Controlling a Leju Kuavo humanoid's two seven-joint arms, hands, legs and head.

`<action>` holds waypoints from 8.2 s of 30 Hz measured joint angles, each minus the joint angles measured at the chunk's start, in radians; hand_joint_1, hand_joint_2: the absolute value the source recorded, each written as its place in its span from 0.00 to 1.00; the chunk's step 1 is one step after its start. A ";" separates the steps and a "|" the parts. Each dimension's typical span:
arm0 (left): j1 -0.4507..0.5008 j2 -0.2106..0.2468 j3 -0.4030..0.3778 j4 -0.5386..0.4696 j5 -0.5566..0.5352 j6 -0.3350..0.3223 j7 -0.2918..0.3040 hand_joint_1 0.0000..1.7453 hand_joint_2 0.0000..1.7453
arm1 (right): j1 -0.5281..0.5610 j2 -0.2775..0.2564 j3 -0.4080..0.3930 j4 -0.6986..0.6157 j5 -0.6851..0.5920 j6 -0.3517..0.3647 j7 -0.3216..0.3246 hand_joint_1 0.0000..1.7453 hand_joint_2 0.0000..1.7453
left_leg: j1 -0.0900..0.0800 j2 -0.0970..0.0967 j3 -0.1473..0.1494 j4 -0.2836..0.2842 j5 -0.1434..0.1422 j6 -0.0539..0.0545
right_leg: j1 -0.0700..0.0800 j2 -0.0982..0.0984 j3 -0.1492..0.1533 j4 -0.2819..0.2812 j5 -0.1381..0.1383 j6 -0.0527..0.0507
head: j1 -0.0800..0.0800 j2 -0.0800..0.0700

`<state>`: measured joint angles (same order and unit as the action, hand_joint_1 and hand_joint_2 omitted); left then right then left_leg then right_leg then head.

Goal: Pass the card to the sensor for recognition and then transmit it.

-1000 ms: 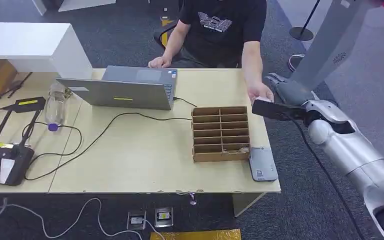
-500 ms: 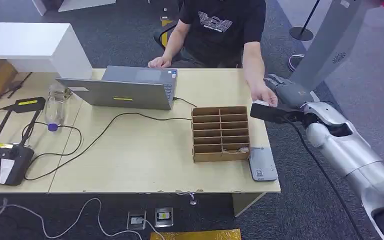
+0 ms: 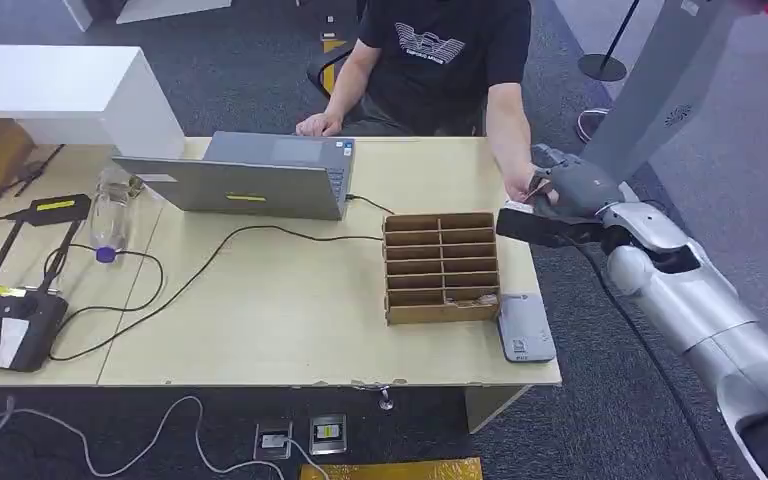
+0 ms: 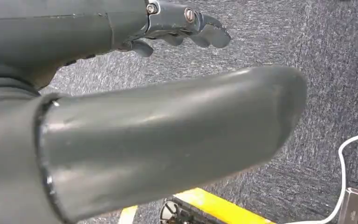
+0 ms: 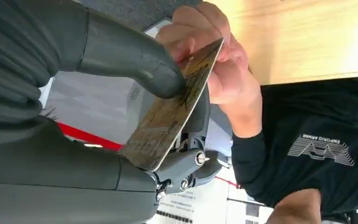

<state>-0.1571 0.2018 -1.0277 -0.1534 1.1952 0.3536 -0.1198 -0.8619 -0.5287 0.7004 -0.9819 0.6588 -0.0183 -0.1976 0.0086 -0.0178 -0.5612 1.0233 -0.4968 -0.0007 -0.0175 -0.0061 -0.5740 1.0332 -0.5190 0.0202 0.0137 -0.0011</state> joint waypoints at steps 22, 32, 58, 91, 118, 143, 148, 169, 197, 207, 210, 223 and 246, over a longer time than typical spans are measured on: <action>0.009 -0.006 0.000 0.000 0.024 0.055 0.010 0.00 0.00 | 0.361 -0.052 -0.072 -0.235 0.082 -0.229 0.194 1.00 1.00 | 0.001 -0.001 0.001 0.000 -0.002 -0.001 | 0.001 -0.001 0.002 -0.002 0.000 0.000 | 0.000 0.000; 0.013 -0.008 0.000 0.000 0.030 0.056 0.005 0.00 0.00 | 0.503 -0.121 -0.138 -0.409 0.040 -0.221 0.253 1.00 1.00 | 0.000 0.004 0.002 0.000 -0.002 -0.002 | 0.000 0.004 0.001 -0.002 0.000 0.000 | 0.000 0.000; 0.011 -0.013 0.000 0.000 0.051 0.056 0.007 0.00 0.00 | 0.605 -0.116 -0.112 -0.448 -0.035 -0.256 0.270 1.00 1.00 | 0.001 0.004 0.001 0.000 -0.002 -0.002 | 0.000 0.004 0.000 -0.002 0.000 0.000 | 0.000 0.000; 0.011 -0.013 0.000 0.000 0.079 0.049 0.005 0.00 0.00 | 0.556 -0.045 -0.121 -0.160 -0.165 -0.269 0.168 1.00 1.00 | 0.001 0.005 0.006 0.000 -0.003 -0.002 | 0.000 0.005 0.004 -0.002 0.000 0.000 | 0.000 0.000; 0.009 -0.018 0.005 0.000 0.099 0.002 0.035 0.00 0.00 | 0.304 -0.092 -0.261 -0.476 0.012 -0.018 0.221 1.00 1.00 | 0.001 0.005 0.002 0.000 -0.001 -0.002 | 0.000 0.006 0.002 -0.001 0.001 0.001 | -0.001 0.000; 0.006 -0.026 0.005 -0.003 0.062 -0.016 0.038 0.00 0.00 | 0.097 0.313 -0.147 -0.062 0.141 -0.052 0.153 1.00 1.00 | 0.003 0.002 0.000 0.000 -0.001 -0.003 | 0.002 0.003 0.000 -0.001 0.001 0.000 | 0.000 0.000; 0.007 -0.024 0.003 -0.003 0.058 -0.029 0.038 0.00 0.00 | 0.079 0.320 -0.147 -0.011 0.153 -0.076 0.151 1.00 1.00 | 0.003 0.002 0.000 0.000 -0.001 -0.003 | 0.002 0.002 0.000 -0.001 0.001 0.000 | 0.000 0.000; 0.006 -0.016 0.000 -0.003 0.049 -0.029 0.047 0.00 0.00 | 0.078 0.320 -0.155 0.093 0.235 -0.370 0.040 0.00 0.00 | 0.003 0.003 0.001 0.000 -0.001 -0.003 | 0.002 0.004 0.000 -0.001 0.001 0.000 | 0.000 0.000; 0.021 -0.006 0.000 -0.003 0.114 -0.015 0.050 0.00 0.00 | 0.391 0.040 -0.277 -0.662 0.139 0.062 0.458 0.00 1.00 | 0.002 0.006 0.002 0.000 -0.002 -0.004 | 0.002 0.007 0.000 -0.002 0.001 0.000 | -0.001 0.000; 0.017 -0.009 0.000 -0.003 0.106 -0.001 0.020 0.00 0.00 | 0.541 0.024 -0.216 -0.712 0.181 -0.112 0.483 0.00 1.00 | 0.004 0.006 0.002 0.000 -0.003 -0.004 | 0.003 0.006 0.001 -0.002 0.000 -0.001 | 0.000 0.000; 0.015 -0.010 0.000 -0.003 0.101 -0.002 0.019 0.00 0.00 | 0.565 0.044 -0.164 -0.647 0.224 -0.189 0.479 0.00 1.00 | 0.004 0.005 0.001 0.000 -0.003 -0.004 | 0.003 0.006 0.000 -0.002 0.000 -0.001 | 0.000 0.000; 0.010 -0.016 0.000 -0.003 0.111 0.018 0.024 0.00 0.00 | 0.546 0.156 -0.071 -0.441 0.303 -0.224 0.503 0.00 1.00 | 0.004 0.004 0.001 0.000 -0.002 -0.005 | 0.003 0.005 0.000 -0.002 0.000 -0.001 | 0.000 0.000; 0.010 -0.021 0.000 -0.003 0.116 0.042 0.044 0.00 0.00 | 0.538 0.197 -0.049 -0.396 0.340 -0.210 0.484 0.00 1.00 | 0.004 0.004 0.001 0.000 -0.002 -0.005 | 0.003 0.006 0.000 -0.002 0.000 -0.001 | 0.000 0.000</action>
<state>-0.1469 0.1804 -1.0273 -0.1564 1.3115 0.3952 -0.0755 -0.3242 -0.3315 0.6512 -1.3775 0.9991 -0.2281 0.2861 0.0124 -0.0135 -0.5598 1.0229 -0.4992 -0.0053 -0.0143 -0.0004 -0.5737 1.0314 -0.5187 0.0193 0.0137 -0.0011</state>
